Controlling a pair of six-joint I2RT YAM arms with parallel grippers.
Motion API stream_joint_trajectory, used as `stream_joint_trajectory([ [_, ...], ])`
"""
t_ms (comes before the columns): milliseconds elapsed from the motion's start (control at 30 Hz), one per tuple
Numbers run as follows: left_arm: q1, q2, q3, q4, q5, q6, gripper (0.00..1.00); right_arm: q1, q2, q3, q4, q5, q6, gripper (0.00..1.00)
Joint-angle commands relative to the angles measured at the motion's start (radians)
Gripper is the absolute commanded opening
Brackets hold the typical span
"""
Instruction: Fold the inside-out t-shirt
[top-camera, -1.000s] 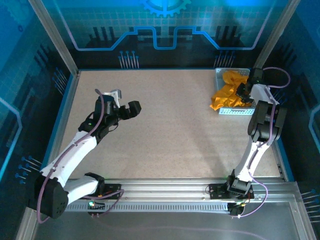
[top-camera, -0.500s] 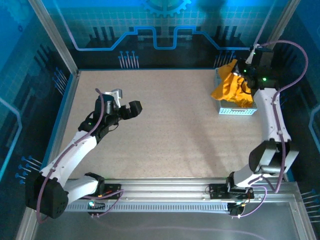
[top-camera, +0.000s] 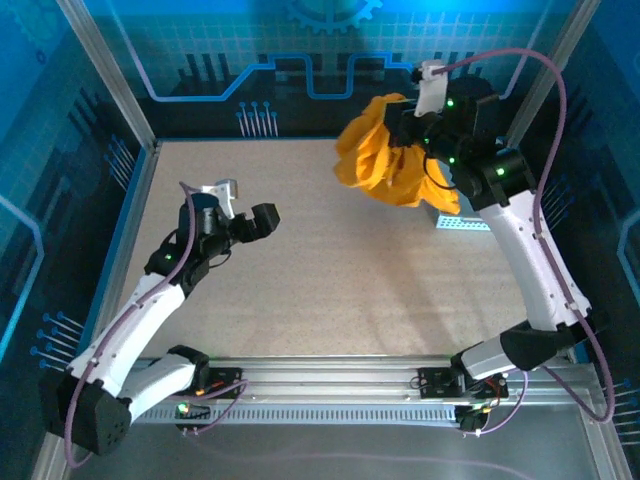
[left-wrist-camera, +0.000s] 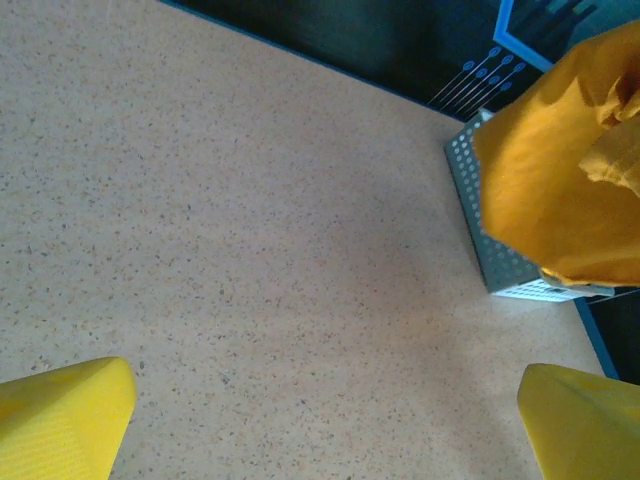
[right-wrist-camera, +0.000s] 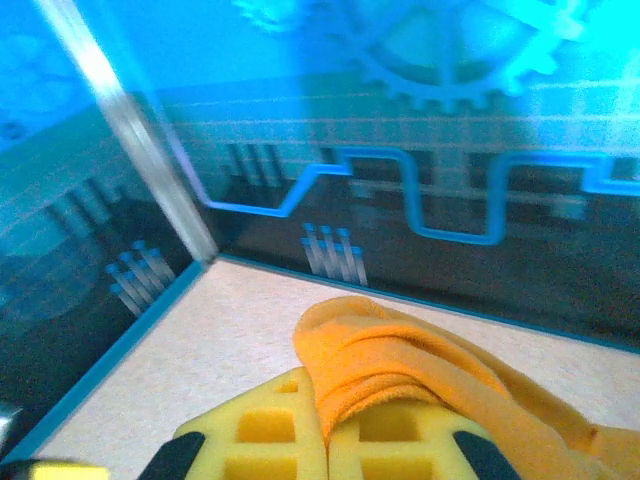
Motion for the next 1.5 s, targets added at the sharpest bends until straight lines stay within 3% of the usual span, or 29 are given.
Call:
stream_joint_trajectory([
  [0,-0.012,-0.054,0.021,-0.041,-0.01,0.036,0.99,0.089,0.016,-0.009,-0.061,0.054,-0.047,0.01],
  [200,-0.012,-0.112,-0.011,-0.098,-0.067,0.022,0.99,0.246,0.129,-0.22,0.025,0.067,-0.026,0.05],
  [467,-0.049,-0.07,-0.051,-0.224,-0.064,-0.019,0.99,0.294,0.365,-0.362,0.16,0.026,0.115,0.04],
  [633,-0.214,0.035,-0.046,-0.26,-0.111,-0.035,0.93,0.254,0.43,-0.355,0.152,0.007,0.155,0.32],
  [867,-0.442,0.182,0.025,-0.248,-0.255,-0.1,0.86,0.169,0.235,-0.515,0.195,-0.052,0.152,0.61],
  [1033,-0.564,0.388,0.153,-0.279,-0.315,-0.099,0.86,0.078,0.094,-0.685,0.232,-0.08,0.185,0.64],
  [1100,-0.602,0.48,0.235,-0.369,-0.407,-0.109,0.86,0.045,0.058,-0.745,0.251,-0.097,0.192,0.64],
  [1267,-0.613,0.673,0.37,-0.475,-0.509,-0.129,0.82,0.009,-0.003,-0.87,0.306,-0.098,0.196,0.64],
  [1400,-0.606,0.785,0.439,-0.526,-0.6,-0.154,0.72,0.0,-0.02,-0.922,0.342,-0.101,0.2,0.64],
  [1467,-0.591,0.809,0.45,-0.548,-0.639,-0.174,0.54,0.0,-0.012,-0.933,0.361,-0.118,0.196,0.63],
])
